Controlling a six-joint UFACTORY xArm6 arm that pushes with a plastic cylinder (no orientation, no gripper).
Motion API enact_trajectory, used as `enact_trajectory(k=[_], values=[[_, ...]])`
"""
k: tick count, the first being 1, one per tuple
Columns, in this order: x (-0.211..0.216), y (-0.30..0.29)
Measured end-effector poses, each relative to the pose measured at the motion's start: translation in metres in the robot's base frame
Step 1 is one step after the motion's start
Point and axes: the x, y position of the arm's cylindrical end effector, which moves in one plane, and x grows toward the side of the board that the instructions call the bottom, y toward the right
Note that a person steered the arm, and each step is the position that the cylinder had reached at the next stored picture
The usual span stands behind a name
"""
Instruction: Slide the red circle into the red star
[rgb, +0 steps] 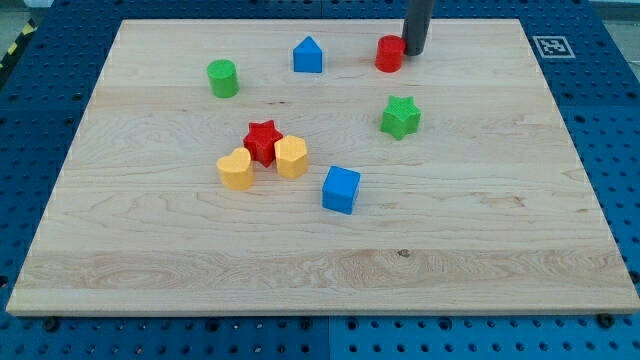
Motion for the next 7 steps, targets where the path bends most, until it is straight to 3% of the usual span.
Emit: enact_trajectory(k=[2,3,4,7], values=[[0.009,-0.011],[0.049,-0.011],[0.060,-0.014],[0.034,-0.018]])
